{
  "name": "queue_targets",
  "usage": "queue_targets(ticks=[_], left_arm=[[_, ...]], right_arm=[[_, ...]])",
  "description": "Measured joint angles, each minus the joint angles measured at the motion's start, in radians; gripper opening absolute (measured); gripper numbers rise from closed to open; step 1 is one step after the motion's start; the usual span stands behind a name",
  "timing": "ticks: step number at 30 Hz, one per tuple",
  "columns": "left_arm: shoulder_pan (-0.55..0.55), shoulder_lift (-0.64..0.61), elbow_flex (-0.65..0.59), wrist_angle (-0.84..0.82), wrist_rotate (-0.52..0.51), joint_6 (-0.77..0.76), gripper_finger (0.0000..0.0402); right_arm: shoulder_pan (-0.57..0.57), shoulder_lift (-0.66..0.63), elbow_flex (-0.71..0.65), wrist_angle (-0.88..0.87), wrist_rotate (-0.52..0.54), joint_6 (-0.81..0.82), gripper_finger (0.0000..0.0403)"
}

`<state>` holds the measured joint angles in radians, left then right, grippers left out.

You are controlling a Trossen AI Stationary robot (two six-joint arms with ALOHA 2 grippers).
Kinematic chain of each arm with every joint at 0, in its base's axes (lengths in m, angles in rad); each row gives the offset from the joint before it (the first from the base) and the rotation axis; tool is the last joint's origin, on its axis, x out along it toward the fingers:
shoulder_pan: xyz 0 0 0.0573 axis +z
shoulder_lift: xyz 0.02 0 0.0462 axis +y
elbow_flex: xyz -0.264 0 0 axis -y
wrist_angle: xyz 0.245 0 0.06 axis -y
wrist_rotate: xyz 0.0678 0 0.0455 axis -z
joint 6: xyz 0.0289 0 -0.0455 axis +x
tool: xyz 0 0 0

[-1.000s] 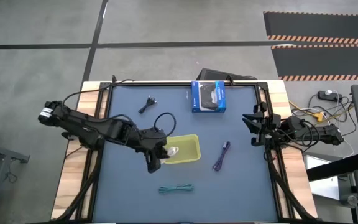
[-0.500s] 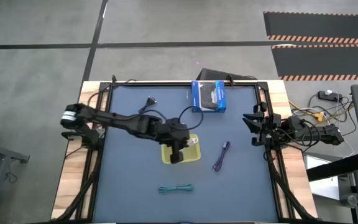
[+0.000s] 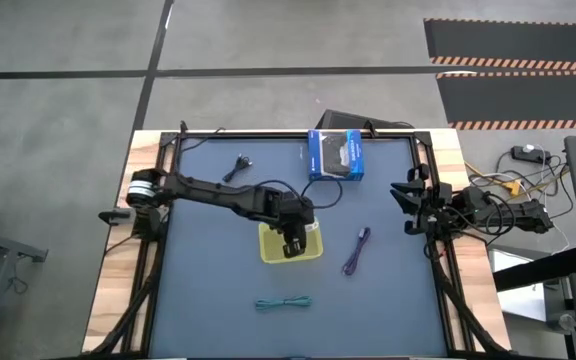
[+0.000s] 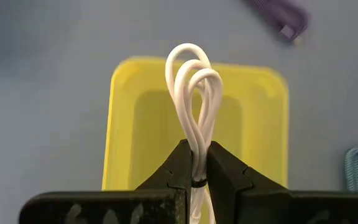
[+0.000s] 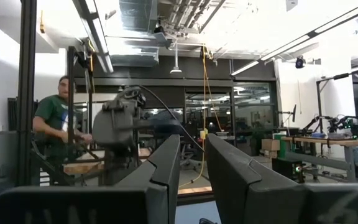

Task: Pick and place USB-C Cables
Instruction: Put the white charger cable into the yellow bin

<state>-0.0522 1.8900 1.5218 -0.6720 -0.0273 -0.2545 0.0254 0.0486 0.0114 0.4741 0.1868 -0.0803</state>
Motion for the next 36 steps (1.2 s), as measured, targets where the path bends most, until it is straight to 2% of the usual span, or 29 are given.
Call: queue_targets(ticks=[6,36], left_arm=[[0.0,0.023,-0.01,-0.03,0.001,0.0,0.0014],[-0.001,0.027,-0.093,0.035,0.001,-0.054,0.0014]], right_arm=[[0.0,0.0,0.0,-0.007,0.001,0.001,0.0068],[0.0,0.0,0.0,-0.033,0.027,0.001,0.0068]])
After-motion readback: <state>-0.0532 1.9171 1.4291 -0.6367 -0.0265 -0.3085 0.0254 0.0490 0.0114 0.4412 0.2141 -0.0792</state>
